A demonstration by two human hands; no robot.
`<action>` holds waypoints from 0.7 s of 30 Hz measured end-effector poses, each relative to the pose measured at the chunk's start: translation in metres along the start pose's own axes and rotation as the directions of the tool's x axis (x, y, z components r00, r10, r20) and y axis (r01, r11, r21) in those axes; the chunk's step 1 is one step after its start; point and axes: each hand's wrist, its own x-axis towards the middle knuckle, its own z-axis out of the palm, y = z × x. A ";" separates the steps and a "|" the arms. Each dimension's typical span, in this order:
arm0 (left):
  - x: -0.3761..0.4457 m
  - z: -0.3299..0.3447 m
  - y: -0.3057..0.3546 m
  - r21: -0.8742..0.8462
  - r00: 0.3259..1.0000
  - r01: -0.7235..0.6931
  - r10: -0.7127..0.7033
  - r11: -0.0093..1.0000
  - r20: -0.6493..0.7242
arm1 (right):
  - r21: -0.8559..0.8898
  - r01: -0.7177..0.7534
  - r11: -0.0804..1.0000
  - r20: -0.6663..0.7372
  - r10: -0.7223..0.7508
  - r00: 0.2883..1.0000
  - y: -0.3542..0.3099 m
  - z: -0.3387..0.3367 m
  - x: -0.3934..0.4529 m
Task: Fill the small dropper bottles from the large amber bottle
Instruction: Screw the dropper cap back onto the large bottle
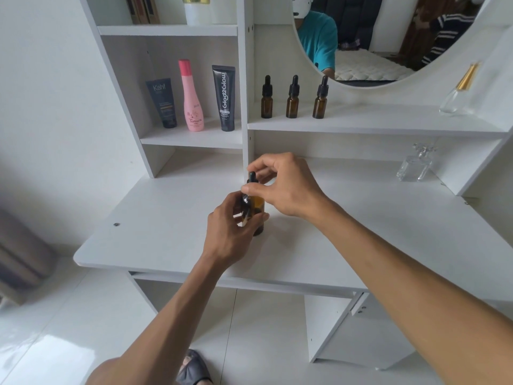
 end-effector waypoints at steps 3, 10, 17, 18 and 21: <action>0.000 0.000 0.001 0.004 1.000 -0.001 0.001 1.000 0.000 | 0.011 0.000 1.000 0.038 0.000 0.999 0.001 -0.002 0.000; 0.000 0.000 0.000 0.004 1.000 0.002 -0.002 1.000 0.004 | 0.004 -0.011 1.000 -0.016 0.011 1.000 0.001 0.000 -0.002; 0.001 0.000 -0.001 0.002 1.000 0.004 -0.004 1.000 0.009 | 0.002 -0.004 1.000 -0.021 0.004 1.000 0.001 0.001 -0.003; 0.001 0.000 -0.001 0.002 1.000 0.007 -0.007 1.000 0.011 | -0.001 -0.006 1.000 -0.028 0.006 1.000 0.001 0.001 -0.003; 0.000 0.000 0.000 -0.009 1.000 0.006 -0.006 1.000 0.009 | 0.022 -0.001 1.000 0.034 0.000 0.999 0.003 0.001 -0.003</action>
